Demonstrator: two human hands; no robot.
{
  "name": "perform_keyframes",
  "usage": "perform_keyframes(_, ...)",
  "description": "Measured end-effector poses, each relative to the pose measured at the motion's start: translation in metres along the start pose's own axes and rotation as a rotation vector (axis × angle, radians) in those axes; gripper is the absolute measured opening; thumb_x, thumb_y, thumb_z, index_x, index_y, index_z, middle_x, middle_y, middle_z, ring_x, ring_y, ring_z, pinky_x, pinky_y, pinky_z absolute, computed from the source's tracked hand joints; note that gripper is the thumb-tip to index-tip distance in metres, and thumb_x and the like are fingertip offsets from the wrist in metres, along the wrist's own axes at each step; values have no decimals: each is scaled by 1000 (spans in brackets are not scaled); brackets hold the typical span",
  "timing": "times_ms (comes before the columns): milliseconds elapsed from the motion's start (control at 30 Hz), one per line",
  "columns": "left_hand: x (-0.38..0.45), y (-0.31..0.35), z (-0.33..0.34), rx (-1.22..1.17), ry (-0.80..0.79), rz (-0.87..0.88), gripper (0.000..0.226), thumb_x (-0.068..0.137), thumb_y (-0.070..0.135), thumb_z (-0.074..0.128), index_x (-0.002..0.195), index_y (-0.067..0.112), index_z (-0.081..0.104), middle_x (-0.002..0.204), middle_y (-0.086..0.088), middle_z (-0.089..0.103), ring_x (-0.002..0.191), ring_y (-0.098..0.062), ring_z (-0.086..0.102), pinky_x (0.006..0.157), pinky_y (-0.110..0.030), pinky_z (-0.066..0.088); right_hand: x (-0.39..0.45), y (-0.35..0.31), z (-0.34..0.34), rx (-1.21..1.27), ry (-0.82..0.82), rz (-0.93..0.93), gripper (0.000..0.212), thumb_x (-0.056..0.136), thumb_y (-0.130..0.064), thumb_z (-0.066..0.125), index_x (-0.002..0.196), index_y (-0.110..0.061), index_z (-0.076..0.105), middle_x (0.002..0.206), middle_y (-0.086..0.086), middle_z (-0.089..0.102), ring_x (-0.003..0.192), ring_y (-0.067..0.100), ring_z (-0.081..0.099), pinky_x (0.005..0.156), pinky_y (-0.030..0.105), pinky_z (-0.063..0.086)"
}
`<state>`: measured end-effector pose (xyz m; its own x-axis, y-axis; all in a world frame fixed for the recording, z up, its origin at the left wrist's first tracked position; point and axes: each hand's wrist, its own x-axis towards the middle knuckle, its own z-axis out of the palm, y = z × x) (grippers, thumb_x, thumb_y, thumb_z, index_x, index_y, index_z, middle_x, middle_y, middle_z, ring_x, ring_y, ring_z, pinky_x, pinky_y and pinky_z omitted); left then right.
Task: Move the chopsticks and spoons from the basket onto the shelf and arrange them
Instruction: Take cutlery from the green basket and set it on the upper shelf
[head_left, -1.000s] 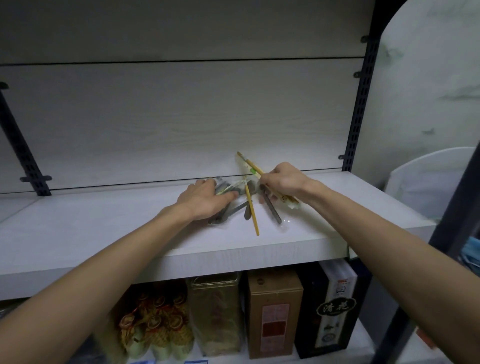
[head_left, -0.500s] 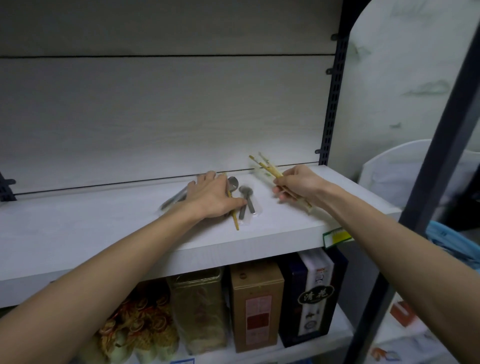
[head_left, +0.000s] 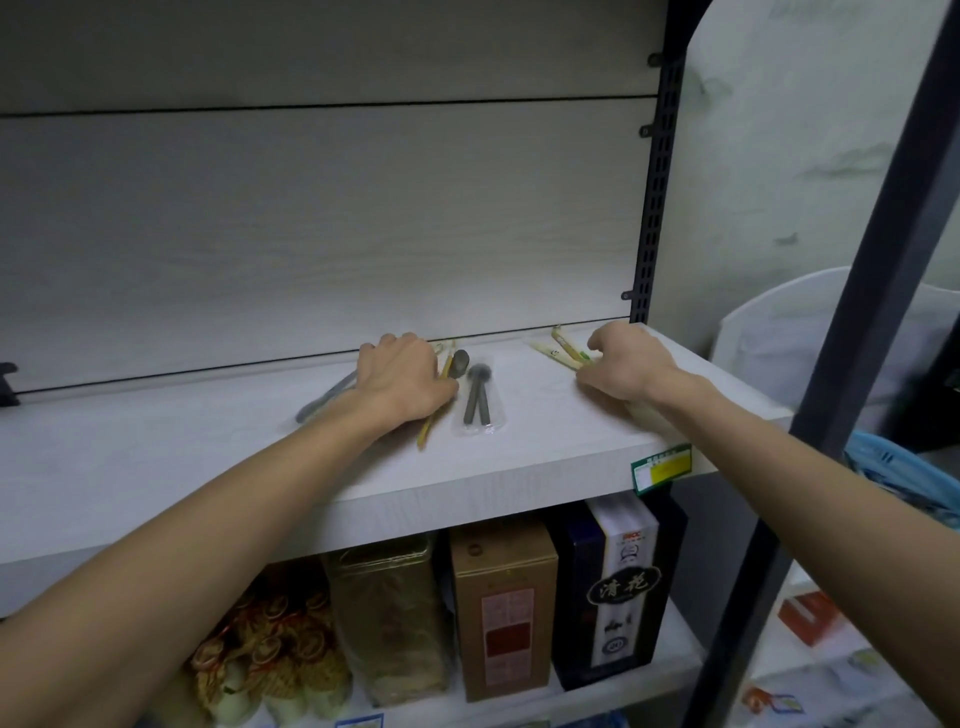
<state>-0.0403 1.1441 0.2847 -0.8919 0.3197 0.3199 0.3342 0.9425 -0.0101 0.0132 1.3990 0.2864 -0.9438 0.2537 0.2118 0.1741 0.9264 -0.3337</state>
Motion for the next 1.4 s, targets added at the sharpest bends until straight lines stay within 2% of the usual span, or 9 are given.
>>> perform_keyframes(33,1,1,-2,12,19,-5,44,90,49,55,65,14,61,72,-3,53,86,-31,54,75,-37,37,0,-1,-1,-5,-11,-9,10,80,-22,66,84,-12,65,80,5,60,82,30,58,61,33,44)
perform_keyframes(100,3,3,-7,30,47,-17,46,92,49,52,63,13,59,65,-3,50,81,-31,52,75,-37,35,2,-3,-2,26,-42,-27,27,78,-22,66,58,-18,47,59,0,45,64,25,47,51,29,32)
perform_keyframes(167,7,5,-13,19,52,-32,42,89,46,55,66,12,65,62,-3,52,78,-32,54,71,-35,33,3,-1,-1,74,-47,-28,35,78,-22,66,50,-17,45,52,-3,46,56,22,48,52,28,37)
perform_keyframes(367,7,-7,-6,-187,2,-131,44,94,49,53,84,10,70,85,-6,69,83,-31,62,64,-33,40,0,-15,3,87,147,-163,19,86,-39,61,91,-24,73,93,-4,73,91,23,66,73,32,51)
perform_keyframes(500,0,-24,-2,-283,-21,-165,44,96,57,50,99,16,65,103,0,62,96,-26,58,73,-36,42,-4,-61,12,184,-126,-254,49,75,-69,66,78,-21,74,78,-3,73,79,17,66,73,33,53)
perform_keyframes(700,-16,-54,3,-292,-134,-115,59,71,79,48,102,31,62,116,3,65,107,-24,59,88,-41,49,-2,-82,31,21,-166,-313,41,89,-50,58,68,-14,60,72,3,64,77,28,63,62,32,45)
perform_keyframes(833,-20,-56,4,-323,-95,-158,62,78,77,43,96,24,69,106,1,69,101,-25,61,83,-39,51,-7,-77,19,80,-70,-275,46,92,-47,53,68,-9,58,69,9,60,73,34,56,59,35,40)
perform_keyframes(1033,-21,-62,-5,-129,0,-142,21,89,38,64,95,24,78,99,-1,71,92,-27,62,68,-31,42,-11,-37,6,-85,9,-175,38,90,-43,56,73,-10,60,74,5,61,75,29,58,59,32,37)
perform_keyframes(1400,-22,-63,-23,-431,34,-270,16,83,39,72,75,25,74,72,10,69,80,-18,66,65,-30,46,-10,-46,19,83,111,-152,17,86,-38,61,82,-22,65,86,0,68,86,26,60,69,33,42)
